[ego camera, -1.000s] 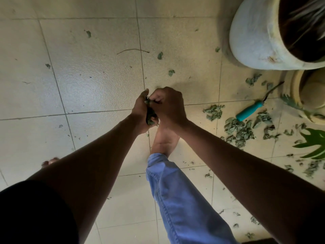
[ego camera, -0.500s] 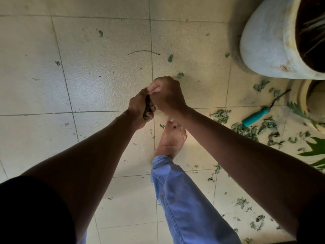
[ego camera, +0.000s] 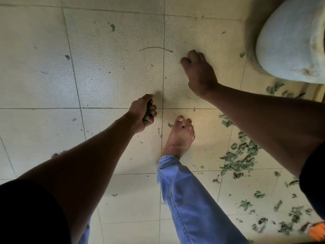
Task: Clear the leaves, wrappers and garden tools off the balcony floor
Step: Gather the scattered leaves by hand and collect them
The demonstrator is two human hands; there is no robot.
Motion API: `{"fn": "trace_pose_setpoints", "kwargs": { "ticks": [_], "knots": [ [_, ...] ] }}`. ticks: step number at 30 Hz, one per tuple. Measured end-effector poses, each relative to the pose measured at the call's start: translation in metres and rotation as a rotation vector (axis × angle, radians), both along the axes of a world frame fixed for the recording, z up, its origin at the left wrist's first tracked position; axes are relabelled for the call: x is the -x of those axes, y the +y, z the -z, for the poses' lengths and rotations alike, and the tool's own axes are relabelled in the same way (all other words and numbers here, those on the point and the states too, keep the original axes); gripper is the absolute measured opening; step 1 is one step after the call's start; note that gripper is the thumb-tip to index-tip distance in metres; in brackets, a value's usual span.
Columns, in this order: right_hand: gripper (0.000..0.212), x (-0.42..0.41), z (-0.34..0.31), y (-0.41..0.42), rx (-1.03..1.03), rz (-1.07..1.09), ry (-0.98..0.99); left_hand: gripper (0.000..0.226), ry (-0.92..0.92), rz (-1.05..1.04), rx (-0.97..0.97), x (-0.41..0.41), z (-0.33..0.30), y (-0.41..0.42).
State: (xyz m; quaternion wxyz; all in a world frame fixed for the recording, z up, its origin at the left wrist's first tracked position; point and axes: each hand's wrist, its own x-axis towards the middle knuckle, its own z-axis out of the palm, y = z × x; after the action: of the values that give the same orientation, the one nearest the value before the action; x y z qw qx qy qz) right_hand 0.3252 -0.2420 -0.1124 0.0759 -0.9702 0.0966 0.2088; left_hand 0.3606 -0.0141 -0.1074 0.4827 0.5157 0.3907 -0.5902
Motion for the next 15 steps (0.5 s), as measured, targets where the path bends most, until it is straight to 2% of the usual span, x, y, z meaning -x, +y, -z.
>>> {"fn": "trace_pose_setpoints", "kwargs": {
  "ticks": [5, 7, 9, 12, 13, 15],
  "knots": [
    [0.033, 0.012, 0.01, 0.0, -0.078, 0.013, -0.016, 0.034, 0.018, 0.016, 0.021, 0.002, 0.002, 0.001],
    [0.03, 0.01, 0.012, 0.0, -0.133, 0.134, -0.018, 0.034, 0.022, 0.014, 0.027, 0.002, 0.001, 0.0],
    [0.024, 0.006, 0.011, 0.003, -0.228, 0.368, 0.002, 0.033, 0.027, 0.007, 0.038, 0.001, 0.0, -0.001],
    [0.009, 0.001, -0.005, 0.022, -0.615, 0.81, 0.028, 0.031, 0.034, -0.01, 0.049, -0.001, -0.003, -0.004],
    [0.009, 0.0, -0.014, 0.031, -0.764, 0.897, 0.027, 0.031, 0.035, -0.016, 0.051, -0.002, -0.004, -0.004],
    [0.01, 0.0, -0.028, 0.052, -0.93, 0.9, 0.011, 0.029, 0.029, -0.024, 0.063, -0.005, -0.006, -0.005]
  ]
}}
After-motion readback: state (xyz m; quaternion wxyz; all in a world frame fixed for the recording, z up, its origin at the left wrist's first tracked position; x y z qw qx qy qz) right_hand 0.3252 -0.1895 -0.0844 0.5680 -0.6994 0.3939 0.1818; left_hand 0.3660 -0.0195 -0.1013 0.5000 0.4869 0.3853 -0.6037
